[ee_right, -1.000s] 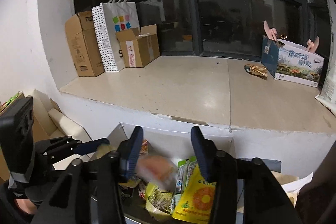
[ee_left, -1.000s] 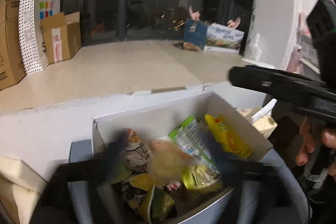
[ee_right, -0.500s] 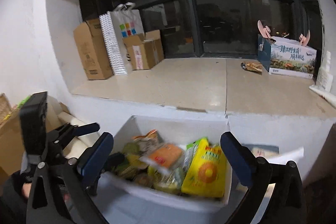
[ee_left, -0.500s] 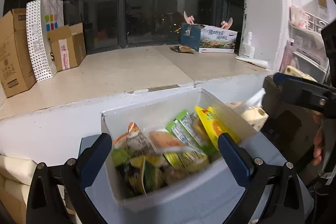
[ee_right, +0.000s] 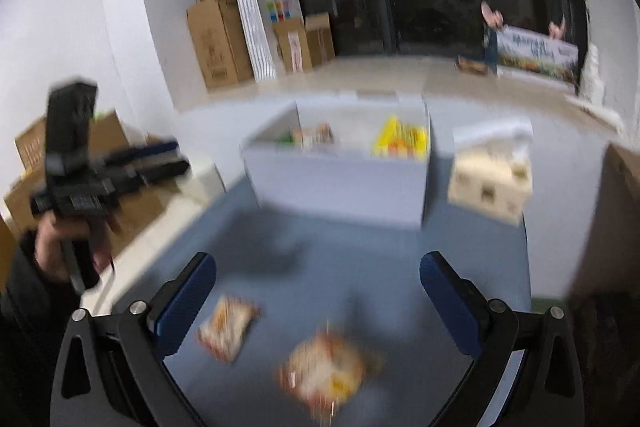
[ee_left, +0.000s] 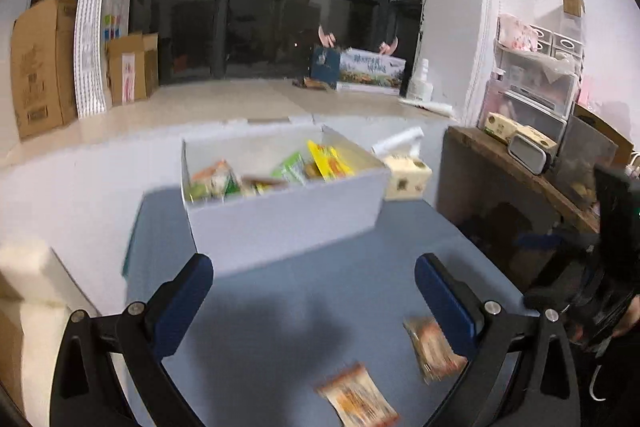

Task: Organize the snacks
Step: 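Grasp the small cake pack with the left tool while the right tool grasps the round bread pack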

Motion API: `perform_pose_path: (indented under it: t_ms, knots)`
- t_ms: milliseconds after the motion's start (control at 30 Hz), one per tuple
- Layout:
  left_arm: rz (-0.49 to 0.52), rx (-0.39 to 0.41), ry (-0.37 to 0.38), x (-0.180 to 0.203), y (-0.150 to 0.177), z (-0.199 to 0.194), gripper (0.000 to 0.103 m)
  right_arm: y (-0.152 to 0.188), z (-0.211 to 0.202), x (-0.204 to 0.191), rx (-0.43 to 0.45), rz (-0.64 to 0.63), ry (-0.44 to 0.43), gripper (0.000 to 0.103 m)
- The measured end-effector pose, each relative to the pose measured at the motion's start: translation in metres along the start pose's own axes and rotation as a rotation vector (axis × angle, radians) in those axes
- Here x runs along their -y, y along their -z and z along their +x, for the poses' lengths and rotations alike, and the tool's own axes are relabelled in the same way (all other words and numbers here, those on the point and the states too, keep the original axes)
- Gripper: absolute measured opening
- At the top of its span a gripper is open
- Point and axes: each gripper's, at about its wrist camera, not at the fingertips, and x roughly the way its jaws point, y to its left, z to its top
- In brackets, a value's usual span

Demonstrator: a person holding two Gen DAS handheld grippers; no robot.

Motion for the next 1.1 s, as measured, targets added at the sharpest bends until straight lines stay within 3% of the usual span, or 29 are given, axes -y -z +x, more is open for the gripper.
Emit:
perform_pose_path:
  t_ms: [100,167,267,533,800,900,1100]
  knots:
    - [0.001,-0.034,-0.001,0.01,0.028,-0.005,0.103,0.042,0.012,-0.002,-0.09,0.017,0.027,0.103]
    - [-0.001,-0.054,-0.024,0.014,0.042,-0.008,0.103,0.062,0.02,-0.003,-0.138,0.031,0.043,0.103]
    - [-0.01,-0.106,0.0,0.022,0.066,-0.005,0.103,0.082,0.035,-0.006,-0.193,0.037,0.04,0.103]
    - [-0.003,-0.196,-0.011,0.028,0.098,0.014,0.103,0.087,0.085,-0.006,-0.289,-0.004,0.101,0.103]
    - [0.012,-0.239,-0.007,0.037,0.111,0.027,0.103,0.082,0.111,-0.007,-0.275,-0.058,0.148,0.102]
    - [0.022,-0.253,-0.011,0.039,0.113,0.031,0.103,0.081,0.106,-0.01,-0.244,-0.059,0.16,0.083]
    - [0.025,-0.285,-0.024,0.041,0.116,0.043,0.103,0.079,0.095,-0.002,-0.221,0.001,0.128,0.077]
